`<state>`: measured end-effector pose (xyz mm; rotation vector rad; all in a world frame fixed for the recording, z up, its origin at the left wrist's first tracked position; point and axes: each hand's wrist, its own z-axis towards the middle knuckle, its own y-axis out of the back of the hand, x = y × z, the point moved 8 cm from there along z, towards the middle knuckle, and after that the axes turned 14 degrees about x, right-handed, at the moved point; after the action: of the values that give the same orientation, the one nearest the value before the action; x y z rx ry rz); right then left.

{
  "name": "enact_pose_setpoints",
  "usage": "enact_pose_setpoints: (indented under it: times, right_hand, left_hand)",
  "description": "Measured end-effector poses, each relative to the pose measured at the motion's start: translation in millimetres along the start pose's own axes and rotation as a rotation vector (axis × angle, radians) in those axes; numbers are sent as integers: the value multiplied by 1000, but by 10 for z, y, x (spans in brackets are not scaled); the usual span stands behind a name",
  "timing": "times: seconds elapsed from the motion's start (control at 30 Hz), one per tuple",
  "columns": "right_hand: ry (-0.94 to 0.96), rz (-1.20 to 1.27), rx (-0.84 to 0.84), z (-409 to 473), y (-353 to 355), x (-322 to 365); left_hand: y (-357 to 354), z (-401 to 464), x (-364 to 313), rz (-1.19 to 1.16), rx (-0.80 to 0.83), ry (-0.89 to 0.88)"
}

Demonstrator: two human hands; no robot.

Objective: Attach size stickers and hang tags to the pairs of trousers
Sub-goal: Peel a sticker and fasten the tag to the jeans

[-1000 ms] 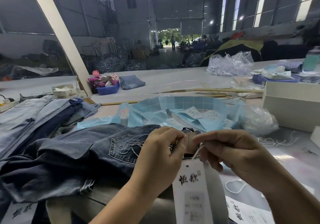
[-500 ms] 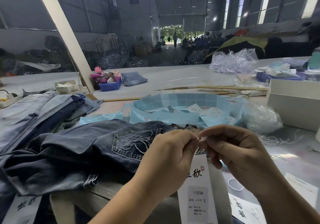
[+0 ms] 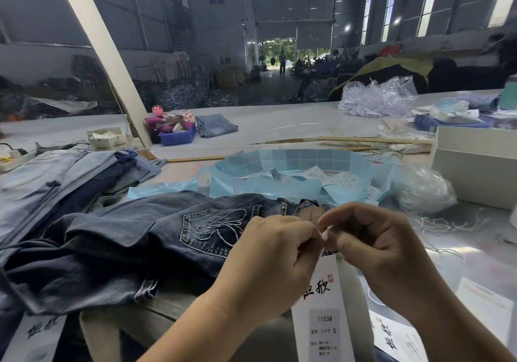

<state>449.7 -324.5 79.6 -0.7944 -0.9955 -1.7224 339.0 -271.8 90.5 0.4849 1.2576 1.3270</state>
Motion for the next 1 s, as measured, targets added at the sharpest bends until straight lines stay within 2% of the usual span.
enact_pose_setpoints:
  times: [0.33, 0.5, 0.67, 0.73, 0.9, 1.0]
  right_hand:
    - [17, -30, 26, 5, -40, -10]
    - [9, 68, 45, 6, -65, -56]
    - [31, 23, 54, 10, -100, -60]
    - [35, 30, 65, 15, -106, -60]
    - [13, 158, 128, 24, -127, -90]
    - [-10, 230, 164, 44, -171, -125]
  left_hand:
    - [-12, -9, 11, -21, 30, 20]
    - [-26, -14, 36, -35, 28, 12]
    - [-60, -12, 86, -45, 18, 11]
    - [-75, -12, 140, -129, 17, 22]
    - [-190, 14, 361, -595, 104, 112]
    - [-174, 37, 414, -773, 103, 89]
